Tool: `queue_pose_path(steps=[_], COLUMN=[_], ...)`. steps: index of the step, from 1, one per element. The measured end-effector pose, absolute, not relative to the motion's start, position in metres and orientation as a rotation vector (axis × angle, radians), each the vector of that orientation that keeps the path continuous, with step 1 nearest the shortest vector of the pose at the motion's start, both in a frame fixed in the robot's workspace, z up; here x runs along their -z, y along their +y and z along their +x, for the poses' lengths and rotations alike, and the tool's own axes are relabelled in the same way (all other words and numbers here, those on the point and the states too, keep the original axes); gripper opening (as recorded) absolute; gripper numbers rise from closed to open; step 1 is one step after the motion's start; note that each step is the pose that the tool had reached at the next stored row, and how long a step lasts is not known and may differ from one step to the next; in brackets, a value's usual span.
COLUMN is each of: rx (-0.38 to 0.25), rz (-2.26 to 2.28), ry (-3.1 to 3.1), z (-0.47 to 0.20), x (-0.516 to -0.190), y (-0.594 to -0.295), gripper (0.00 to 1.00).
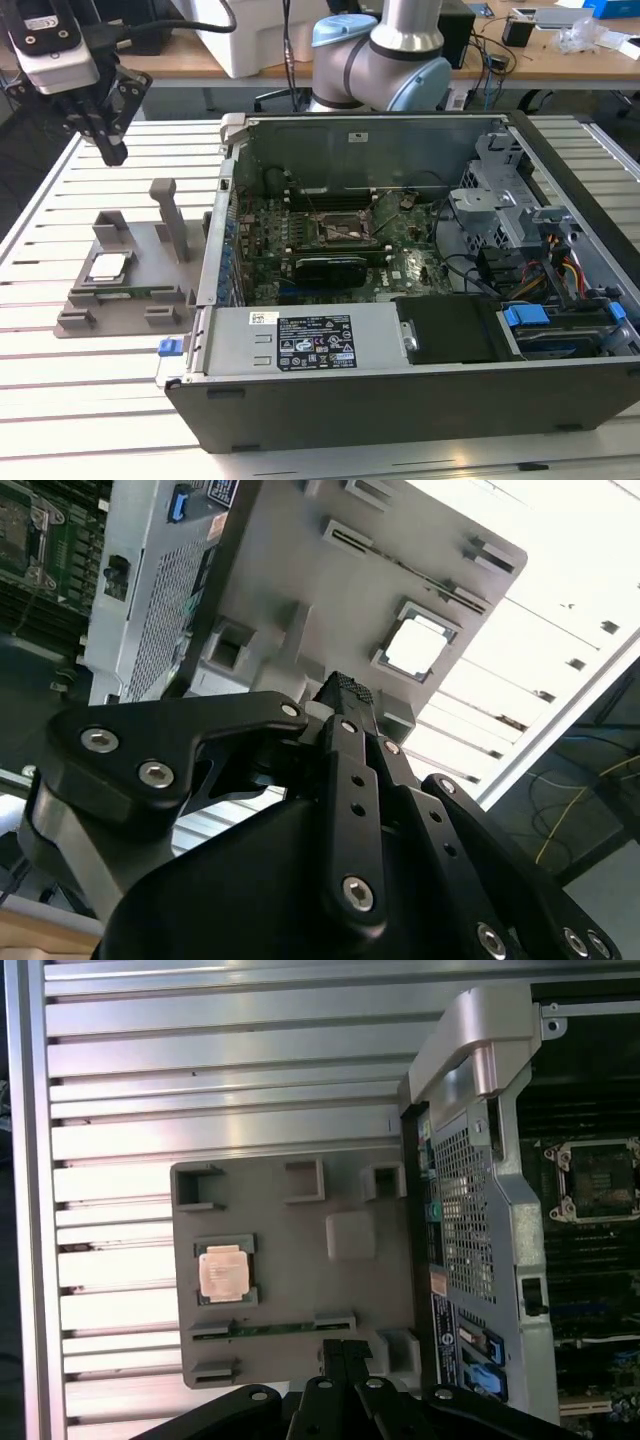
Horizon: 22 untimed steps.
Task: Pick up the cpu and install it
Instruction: 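Reach for the cpu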
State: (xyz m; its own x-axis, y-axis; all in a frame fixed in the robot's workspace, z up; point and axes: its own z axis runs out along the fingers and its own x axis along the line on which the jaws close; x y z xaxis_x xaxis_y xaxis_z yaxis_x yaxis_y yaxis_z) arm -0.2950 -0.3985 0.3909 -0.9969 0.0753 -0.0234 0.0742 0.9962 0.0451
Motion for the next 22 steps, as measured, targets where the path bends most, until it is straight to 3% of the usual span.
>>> queue_pose_path(steps=[22], rx=[-0.069], rz=[0.116], ry=[3.114], z=[-0.337], x=[-0.39], y=[-0.398], gripper=[0.11])
